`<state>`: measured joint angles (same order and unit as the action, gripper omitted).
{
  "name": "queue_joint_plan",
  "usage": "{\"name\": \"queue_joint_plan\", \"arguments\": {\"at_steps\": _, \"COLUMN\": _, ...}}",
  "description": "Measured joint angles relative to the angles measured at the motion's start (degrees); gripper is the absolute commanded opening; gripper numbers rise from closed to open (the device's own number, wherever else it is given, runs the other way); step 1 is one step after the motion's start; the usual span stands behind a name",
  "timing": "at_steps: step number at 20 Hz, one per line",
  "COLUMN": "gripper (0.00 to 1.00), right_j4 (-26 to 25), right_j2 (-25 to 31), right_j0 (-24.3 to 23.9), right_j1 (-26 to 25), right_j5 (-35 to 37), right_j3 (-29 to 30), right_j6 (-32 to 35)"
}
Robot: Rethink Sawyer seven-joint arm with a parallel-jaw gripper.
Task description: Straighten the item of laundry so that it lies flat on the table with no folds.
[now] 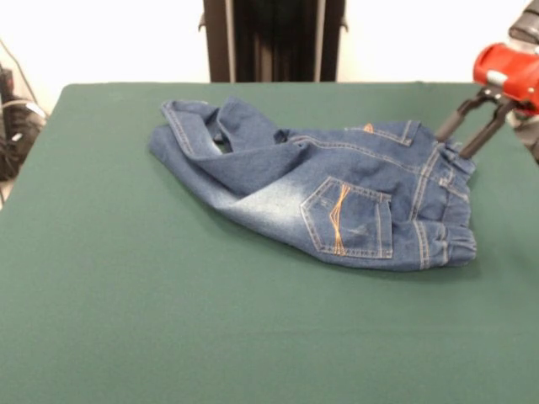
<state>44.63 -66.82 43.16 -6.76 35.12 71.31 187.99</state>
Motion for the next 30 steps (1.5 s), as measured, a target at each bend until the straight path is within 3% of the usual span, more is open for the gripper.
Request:
{"name": "queue_joint_plan", "arguments": {"at_steps": 16, "gripper": 1.00, "right_j4": -0.1, "right_j2": 0.5, "right_j0": -1.3, "right_j1": 0.3, "right_j5": -10.9, "right_j3": -1.3, "right_j6": 0.0}}
{"name": "queue_joint_plan", "arguments": {"at_steps": 23, "gripper": 1.00, "right_j4": -0.1, "right_j2": 1.0, "right_j0": -1.6, "right_j1": 0.0, "right_j5": -4.6, "right_j3": -1.3, "right_j6": 0.0}}
{"name": "queue_joint_plan", "arguments": {"at_steps": 30, "gripper": 1.00, "right_j4": -0.1, "right_j2": 6.7, "right_j0": -2.5, "right_j1": 1.5, "right_j5": 5.7, "right_j3": -1.3, "right_j6": 0.0}}
